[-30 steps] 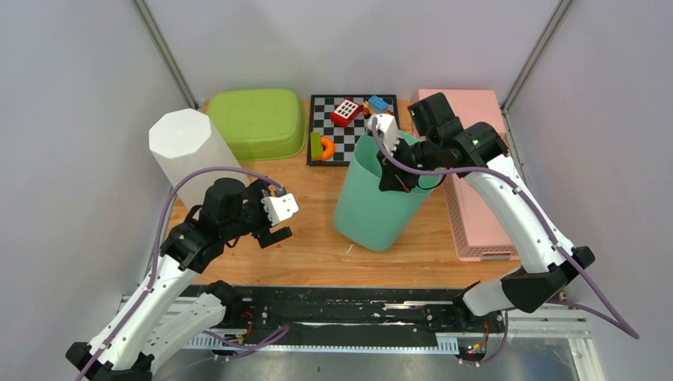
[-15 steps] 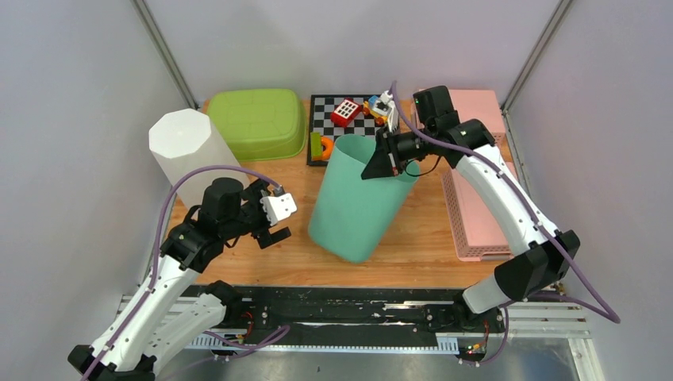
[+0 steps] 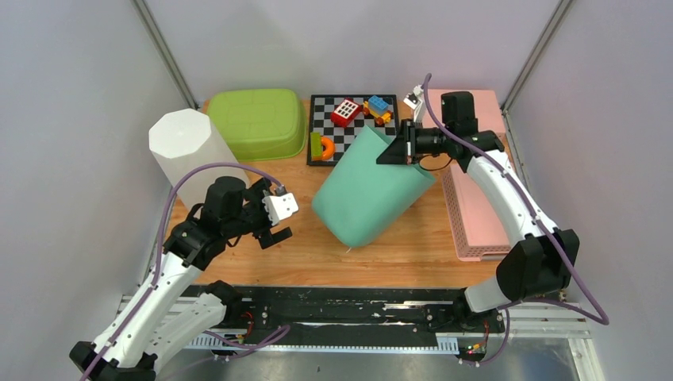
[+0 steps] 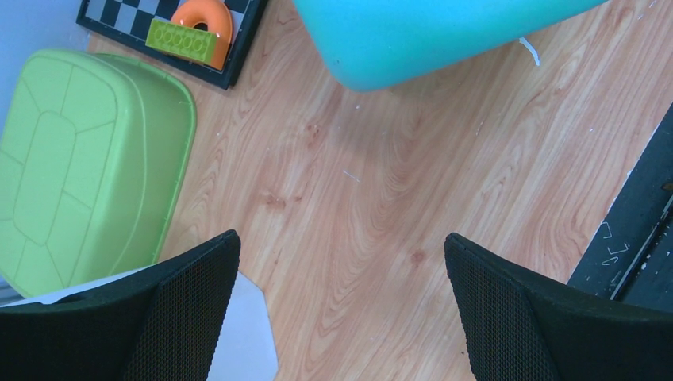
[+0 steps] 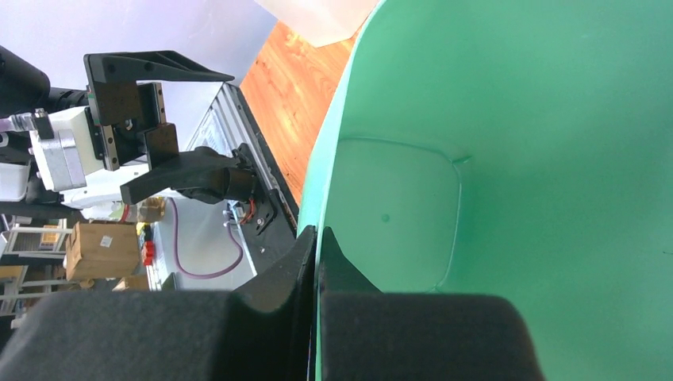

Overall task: Turn the large container upside down
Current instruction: Pick up the container from the center of the board, then turn the container upside down at the center of the board.

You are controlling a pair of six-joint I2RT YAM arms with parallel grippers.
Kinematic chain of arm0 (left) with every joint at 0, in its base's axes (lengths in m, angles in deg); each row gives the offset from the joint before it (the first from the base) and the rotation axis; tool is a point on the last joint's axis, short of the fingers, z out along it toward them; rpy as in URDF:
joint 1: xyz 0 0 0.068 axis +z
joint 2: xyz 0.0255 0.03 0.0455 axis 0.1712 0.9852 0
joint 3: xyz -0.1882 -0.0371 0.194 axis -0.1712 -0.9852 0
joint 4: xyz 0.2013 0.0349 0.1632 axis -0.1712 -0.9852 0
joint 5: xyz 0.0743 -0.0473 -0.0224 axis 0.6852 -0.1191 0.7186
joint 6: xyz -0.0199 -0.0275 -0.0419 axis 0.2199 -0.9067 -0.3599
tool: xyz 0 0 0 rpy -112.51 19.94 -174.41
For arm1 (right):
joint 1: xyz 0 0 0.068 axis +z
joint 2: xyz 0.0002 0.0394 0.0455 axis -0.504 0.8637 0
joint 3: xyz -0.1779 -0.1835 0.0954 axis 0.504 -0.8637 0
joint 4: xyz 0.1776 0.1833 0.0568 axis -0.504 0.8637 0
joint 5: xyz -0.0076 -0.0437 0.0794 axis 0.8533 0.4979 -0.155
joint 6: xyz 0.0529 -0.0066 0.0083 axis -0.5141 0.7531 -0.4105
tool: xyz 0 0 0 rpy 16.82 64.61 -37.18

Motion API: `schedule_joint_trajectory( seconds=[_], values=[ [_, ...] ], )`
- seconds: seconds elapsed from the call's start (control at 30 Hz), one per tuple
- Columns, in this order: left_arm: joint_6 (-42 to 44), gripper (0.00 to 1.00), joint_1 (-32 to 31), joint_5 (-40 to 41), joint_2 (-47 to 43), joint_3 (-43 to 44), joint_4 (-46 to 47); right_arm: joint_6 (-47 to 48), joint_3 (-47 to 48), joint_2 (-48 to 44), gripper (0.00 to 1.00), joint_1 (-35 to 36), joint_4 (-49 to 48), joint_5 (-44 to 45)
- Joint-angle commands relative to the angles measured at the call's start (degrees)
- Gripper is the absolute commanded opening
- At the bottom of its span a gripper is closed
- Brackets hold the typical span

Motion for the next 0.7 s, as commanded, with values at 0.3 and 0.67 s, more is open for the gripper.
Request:
schedule_joint_trajectory(
  seconds=[0.3, 0.67],
  values=[
    [-1.07, 1.00, 0.35, -0.51, 0.48, -1.47, 2.22, 8.19, -9.36, -2.50, 0.08, -4.61, 2.84, 5.59],
    [-1.54, 1.00, 0.35, -0.80, 1.18, -1.56, 2.62, 11.37, -13.26, -3.26, 0.16, -5.34, 2.82, 2.75]
  ],
)
